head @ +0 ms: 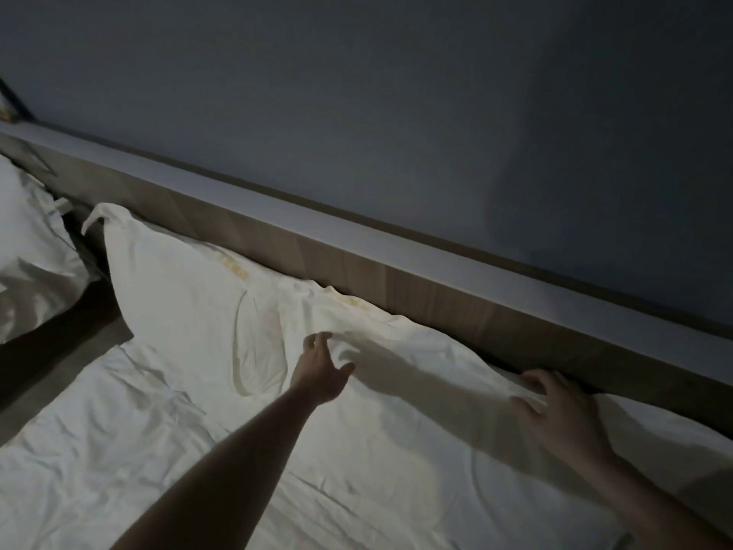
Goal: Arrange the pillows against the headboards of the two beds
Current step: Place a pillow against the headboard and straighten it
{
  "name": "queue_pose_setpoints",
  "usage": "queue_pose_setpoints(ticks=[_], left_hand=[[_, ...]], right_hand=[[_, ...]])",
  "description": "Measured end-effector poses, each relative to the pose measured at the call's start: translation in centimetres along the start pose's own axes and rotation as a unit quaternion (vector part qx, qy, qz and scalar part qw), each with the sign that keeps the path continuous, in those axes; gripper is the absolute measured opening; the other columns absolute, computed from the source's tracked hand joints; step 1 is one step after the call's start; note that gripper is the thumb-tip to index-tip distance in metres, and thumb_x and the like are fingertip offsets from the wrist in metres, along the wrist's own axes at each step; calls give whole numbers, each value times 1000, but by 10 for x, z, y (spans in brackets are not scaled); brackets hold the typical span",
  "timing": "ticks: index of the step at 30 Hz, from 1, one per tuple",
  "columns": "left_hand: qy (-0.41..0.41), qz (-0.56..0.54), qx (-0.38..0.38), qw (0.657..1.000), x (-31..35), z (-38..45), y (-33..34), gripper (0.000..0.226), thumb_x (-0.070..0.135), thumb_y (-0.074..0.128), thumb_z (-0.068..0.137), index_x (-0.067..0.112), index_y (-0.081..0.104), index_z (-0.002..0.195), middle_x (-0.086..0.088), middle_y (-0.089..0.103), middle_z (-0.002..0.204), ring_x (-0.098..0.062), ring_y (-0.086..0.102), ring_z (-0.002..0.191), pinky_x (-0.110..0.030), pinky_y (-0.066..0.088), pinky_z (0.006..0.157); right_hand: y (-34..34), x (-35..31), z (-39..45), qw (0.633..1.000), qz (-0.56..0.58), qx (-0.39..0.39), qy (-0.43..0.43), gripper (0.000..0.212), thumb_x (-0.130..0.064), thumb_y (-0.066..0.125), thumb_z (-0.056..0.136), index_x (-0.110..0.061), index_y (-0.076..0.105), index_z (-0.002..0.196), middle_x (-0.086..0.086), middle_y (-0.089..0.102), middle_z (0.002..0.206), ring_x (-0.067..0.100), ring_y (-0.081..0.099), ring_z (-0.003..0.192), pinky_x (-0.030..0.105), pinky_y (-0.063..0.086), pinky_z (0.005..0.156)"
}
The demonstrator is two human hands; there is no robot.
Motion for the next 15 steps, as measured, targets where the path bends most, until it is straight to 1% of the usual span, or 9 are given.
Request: queue_pose_setpoints(ticks=[3,5,7,8,9,10,12,13,15], left_hand=[[-54,-9,-24,998,-16,3,6,83,52,74,88,14,37,152,-11,39,157,-35,54,136,-41,45,110],[-69,-29,-27,997,-15,8,9,84,54,75,87,12,40,151,-13,43,154,-33,54,136,-40,44,109],[-72,-45,-35,996,-5,13,15,83,56,75,86,11,45,149,-13,50,149,-31,56,132,-36,45,105],[-77,-57,-44,994,1,16,22,83,59,75,85,9,48,146,-12,55,145,-30,59,126,-35,48,100],[-90,-73,-57,992,7,19,30,85,62,75,83,8,52,143,-12,60,139,-29,63,117,-34,50,93],[-102,-92,-69,988,13,19,38,86,68,74,80,7,56,139,-11,66,130,-27,67,106,-33,52,84],[-125,-124,-84,981,24,17,53,90,79,68,72,6,63,125,-9,72,111,-25,70,89,-32,55,68],[-145,-141,-82,976,25,17,58,92,83,66,70,6,65,118,-9,73,106,-25,70,86,-32,58,64],[-196,-198,-75,957,20,21,68,96,89,67,64,3,67,107,-11,76,99,-28,73,85,-35,64,63]], right_hand=[[8,22,-5,997,-76,-18,4,47,-38,91,73,-16,73,111,6,76,102,34,72,95,46,54,80],[16,29,-4,994,-109,-27,3,50,-41,92,71,-13,74,108,9,77,97,36,73,90,48,56,76],[18,28,-2,992,-124,-14,20,40,-38,87,77,-13,76,105,10,77,97,37,73,92,48,54,77],[18,27,1,992,-124,1,33,33,-36,82,83,-13,76,105,10,78,98,37,72,94,47,52,78],[19,28,3,992,-116,9,46,28,-35,76,89,-12,77,107,12,78,102,37,72,98,46,52,80],[20,30,6,993,-94,10,66,28,-35,69,95,-11,76,108,13,78,106,38,71,102,45,51,83],[25,38,8,993,-14,2,120,35,-39,59,101,-10,76,111,17,77,113,39,69,109,45,51,90],[27,42,6,990,29,2,138,37,-39,57,102,-9,75,114,18,76,117,40,68,113,45,51,93],[26,45,-1,984,93,13,150,38,-34,59,103,-5,74,121,18,74,124,39,67,119,44,50,99]])
Point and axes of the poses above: each hand's wrist, its own z-axis towards the middle knuckle, its own y-axis out of the palm, x = y × z, the point moved 6 cm from there along z, towards the middle knuckle
